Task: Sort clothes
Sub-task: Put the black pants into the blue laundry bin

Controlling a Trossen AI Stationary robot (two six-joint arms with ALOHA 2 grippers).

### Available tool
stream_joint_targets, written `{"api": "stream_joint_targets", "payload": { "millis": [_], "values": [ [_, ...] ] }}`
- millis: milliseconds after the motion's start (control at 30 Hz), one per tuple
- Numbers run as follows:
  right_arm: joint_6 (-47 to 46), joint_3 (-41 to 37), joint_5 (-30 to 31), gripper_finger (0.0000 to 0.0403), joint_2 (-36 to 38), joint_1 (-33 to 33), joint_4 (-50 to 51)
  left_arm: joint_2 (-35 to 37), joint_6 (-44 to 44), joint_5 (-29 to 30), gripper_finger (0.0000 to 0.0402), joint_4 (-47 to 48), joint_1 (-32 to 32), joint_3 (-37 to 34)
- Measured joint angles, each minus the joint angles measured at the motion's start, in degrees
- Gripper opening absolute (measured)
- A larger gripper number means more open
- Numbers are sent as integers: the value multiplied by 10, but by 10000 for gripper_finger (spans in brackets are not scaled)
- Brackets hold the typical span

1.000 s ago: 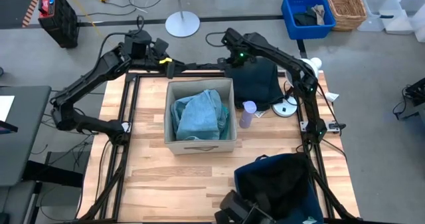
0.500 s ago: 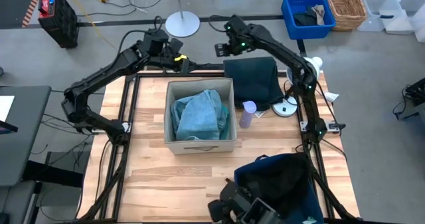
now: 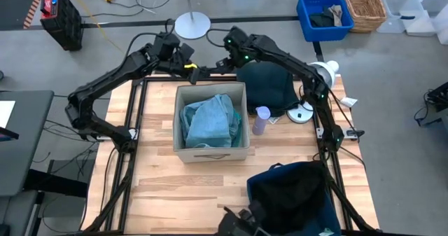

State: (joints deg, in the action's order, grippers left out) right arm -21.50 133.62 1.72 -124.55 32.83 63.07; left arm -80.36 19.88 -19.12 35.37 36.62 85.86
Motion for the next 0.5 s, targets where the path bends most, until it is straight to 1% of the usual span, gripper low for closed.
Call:
{"api": "stream_joint_targets", "payload": {
  "millis": [67,133,233,400,500],
  "values": [
    [28,12,3,183,0,2,12,11,-12,18,219,-1,0,0],
    [58,14,9,178,1,0,0,22,-19,31,219,-1,2,0],
    [68,14,12,176,2,-11,-20,36,-28,38,219,3,9,0],
    [73,13,10,179,4,-40,-78,51,-30,37,219,14,17,0],
    [119,13,18,183,4,-52,-129,56,-30,37,219,13,17,0]
  ]
}}
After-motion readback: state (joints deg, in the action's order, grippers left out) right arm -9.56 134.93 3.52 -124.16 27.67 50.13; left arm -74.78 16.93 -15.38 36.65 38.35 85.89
